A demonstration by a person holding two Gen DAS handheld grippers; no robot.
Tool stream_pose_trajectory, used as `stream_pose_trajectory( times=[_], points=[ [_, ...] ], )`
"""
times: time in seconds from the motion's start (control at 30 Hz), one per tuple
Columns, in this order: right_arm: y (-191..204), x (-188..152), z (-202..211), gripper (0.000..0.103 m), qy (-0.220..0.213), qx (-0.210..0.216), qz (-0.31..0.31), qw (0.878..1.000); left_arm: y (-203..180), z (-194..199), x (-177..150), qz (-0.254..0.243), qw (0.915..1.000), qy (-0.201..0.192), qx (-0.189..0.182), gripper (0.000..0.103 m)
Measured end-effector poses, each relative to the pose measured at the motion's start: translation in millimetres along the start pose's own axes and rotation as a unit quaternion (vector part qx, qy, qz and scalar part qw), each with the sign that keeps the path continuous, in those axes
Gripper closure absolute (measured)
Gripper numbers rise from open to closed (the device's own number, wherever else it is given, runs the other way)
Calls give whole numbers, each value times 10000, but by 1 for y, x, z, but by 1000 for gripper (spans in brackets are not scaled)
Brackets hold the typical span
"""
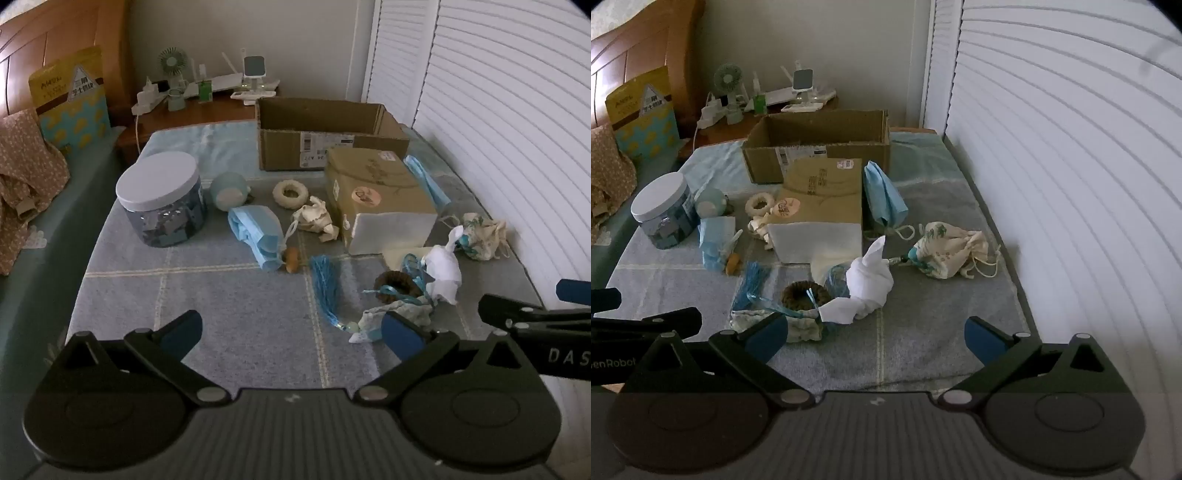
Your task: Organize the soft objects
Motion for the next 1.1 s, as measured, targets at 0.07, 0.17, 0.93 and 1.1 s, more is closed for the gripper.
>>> stream_pose_trajectory(
  times=[0.07, 0.17, 0.93, 1.1],
  points=[
    [1, 0, 0, 0, -57, -40, 47, 10000, 0, 0, 0, -11, 10000, 2, 8, 1],
    [0, 1, 1, 0, -46, -29, 13, 10000, 2, 2, 2, -19, 10000, -17, 22, 1],
    [-1, 5, 4, 0, -113, -5, 25, 9999, 0, 2, 3, -6, 10000, -68, 3, 1],
    [-1, 6, 4, 0, -122, -8, 46, 9999, 0, 2, 3, -10, 10000, -71, 8, 1]
  ],
)
Point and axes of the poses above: each gripper's, at about its wrist camera, not at the fingertips, and z roughly against the way its jaws point, y to its left, x to its top, the point moved 7 cm from there along -z, roughly the way its jaws point, and after that the axes turned 8 degrees about -y, right-handed, at the moved point
